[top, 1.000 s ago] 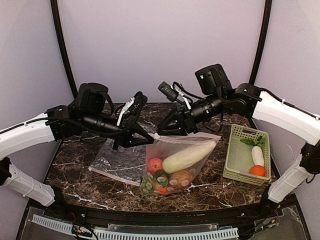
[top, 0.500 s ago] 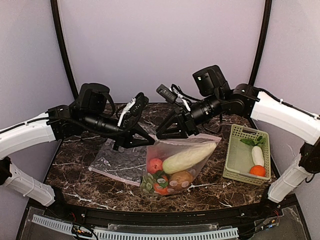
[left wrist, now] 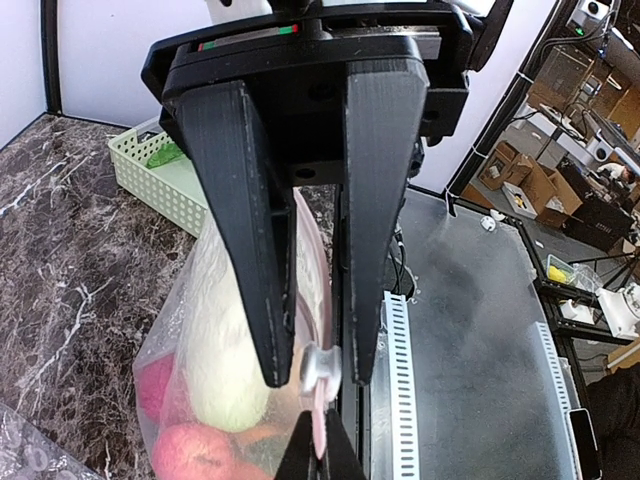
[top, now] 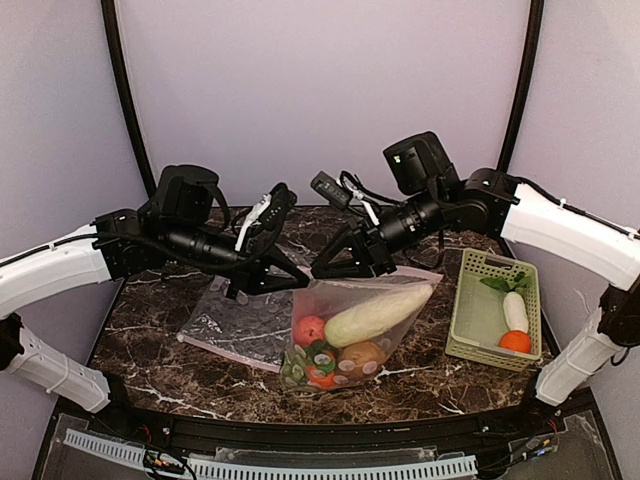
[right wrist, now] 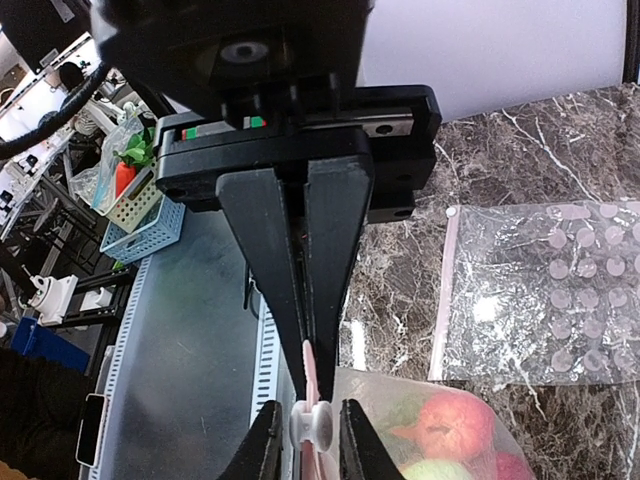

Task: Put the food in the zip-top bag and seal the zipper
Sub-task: Zip the zipper on the zipper food storage bag.

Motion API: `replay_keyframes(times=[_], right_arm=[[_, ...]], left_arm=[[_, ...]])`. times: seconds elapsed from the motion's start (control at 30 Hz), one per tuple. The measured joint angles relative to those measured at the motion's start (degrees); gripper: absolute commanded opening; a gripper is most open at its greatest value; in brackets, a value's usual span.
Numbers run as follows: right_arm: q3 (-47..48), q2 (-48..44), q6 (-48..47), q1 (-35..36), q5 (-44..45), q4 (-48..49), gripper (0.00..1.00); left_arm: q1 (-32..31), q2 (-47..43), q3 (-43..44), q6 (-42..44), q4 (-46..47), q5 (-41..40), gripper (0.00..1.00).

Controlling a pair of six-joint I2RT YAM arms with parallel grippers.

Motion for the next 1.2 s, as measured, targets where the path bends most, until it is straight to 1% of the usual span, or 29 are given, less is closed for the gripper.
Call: replay_keyframes(times=[0.07,0.2,0.23,0.4,0.87,1.2], right_arm=[[0.00,0.00,-0.07,0.26,0.33,-0.11,0.14],[0.00,0.00,0.09,0.76,1.53,-0.15,0.02],[0.00,0.00,-0.07,0.81,1.75,-0.20,0.00],[-0.28,-0.20,-0.42,1.05,3.87,0.24,0.00],[-0.50,-0.55,-2.23,2.19,10.43,3.08,0.00],[-0.68,-0.55,-2.51,2.27,14.32,4.55,0.00]], left_arm=[[0.00,0.00,0.02,0.00,0.00,-0.09,0.01],[0.00,0.00,0.04,-0.02,-0.17,-0.13,0.01],[0.00,0.00,0.04,-0.02,-0.35,-0.17,0.01],[0.00,0.00,0.04,-0.31,-0.55,-1.42,0.01],[-0.11,-3.15,-2.10,-2.45,0.98,-10.16,0.01],[0.79,-3.19,-2.49,-4.46,2.14,-12.20,0.01]])
